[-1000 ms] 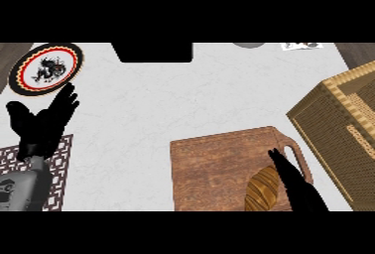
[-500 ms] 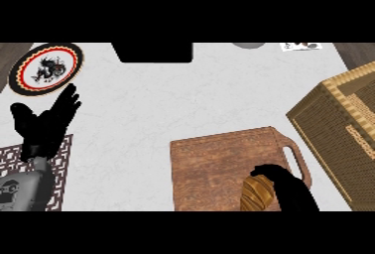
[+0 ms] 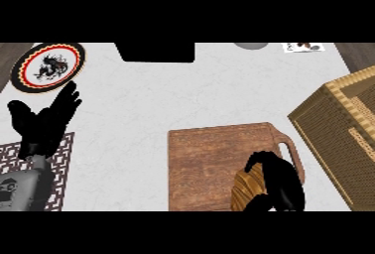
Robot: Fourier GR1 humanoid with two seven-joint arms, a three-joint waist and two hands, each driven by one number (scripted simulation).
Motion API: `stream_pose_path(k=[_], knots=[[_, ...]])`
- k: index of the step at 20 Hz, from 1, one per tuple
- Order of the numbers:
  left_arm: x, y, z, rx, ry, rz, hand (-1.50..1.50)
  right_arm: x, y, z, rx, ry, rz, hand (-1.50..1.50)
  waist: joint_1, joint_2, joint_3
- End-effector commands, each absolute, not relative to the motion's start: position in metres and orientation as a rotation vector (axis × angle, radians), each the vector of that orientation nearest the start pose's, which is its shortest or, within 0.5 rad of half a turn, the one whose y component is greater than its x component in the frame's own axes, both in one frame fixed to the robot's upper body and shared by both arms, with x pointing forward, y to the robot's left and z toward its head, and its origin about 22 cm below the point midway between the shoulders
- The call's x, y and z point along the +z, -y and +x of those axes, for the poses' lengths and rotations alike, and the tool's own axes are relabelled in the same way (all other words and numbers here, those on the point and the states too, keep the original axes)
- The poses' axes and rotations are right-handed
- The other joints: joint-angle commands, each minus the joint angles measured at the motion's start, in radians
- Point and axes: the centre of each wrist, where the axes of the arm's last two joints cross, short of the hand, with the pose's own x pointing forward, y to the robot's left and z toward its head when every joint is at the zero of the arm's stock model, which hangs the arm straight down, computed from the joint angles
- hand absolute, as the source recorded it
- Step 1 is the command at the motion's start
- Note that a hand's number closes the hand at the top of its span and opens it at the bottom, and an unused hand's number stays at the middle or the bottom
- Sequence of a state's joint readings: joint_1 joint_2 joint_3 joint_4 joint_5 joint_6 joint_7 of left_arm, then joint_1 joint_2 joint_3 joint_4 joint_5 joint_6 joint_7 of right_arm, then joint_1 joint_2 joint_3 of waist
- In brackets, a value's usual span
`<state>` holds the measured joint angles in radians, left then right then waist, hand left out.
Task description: Pick the croissant from the cutting board and place it in the basket
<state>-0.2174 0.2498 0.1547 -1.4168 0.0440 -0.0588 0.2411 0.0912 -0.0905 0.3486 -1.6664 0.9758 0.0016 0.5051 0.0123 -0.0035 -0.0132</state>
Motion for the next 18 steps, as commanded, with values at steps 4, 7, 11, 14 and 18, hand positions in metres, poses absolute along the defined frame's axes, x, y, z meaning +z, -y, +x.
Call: stream_pose_path(k=[4,7,11,14,18], knots=[[0.046,-0.291,0.302,-0.123,1.429,0.137,0.0,0.031,0.134,0.273,0.45,0.906,-0.939,1.5,0.066,0.025,0.012],[0.051,-0.292,0.309,-0.166,1.419,0.136,0.0,0.044,0.111,0.307,0.393,0.868,-0.983,1.5,0.086,0.03,0.013],[0.058,-0.291,0.312,-0.16,1.436,0.128,0.0,0.065,0.089,0.329,0.209,0.999,-0.938,1.5,0.095,0.025,0.016],[0.046,-0.295,0.308,-0.134,1.413,0.125,0.0,0.084,0.073,0.333,0.097,1.195,-0.95,1.5,0.077,0.017,0.014],[0.038,-0.293,0.306,-0.146,1.398,0.141,0.0,0.099,0.053,0.345,0.015,1.396,-1.031,1.5,0.072,0.015,0.012]])
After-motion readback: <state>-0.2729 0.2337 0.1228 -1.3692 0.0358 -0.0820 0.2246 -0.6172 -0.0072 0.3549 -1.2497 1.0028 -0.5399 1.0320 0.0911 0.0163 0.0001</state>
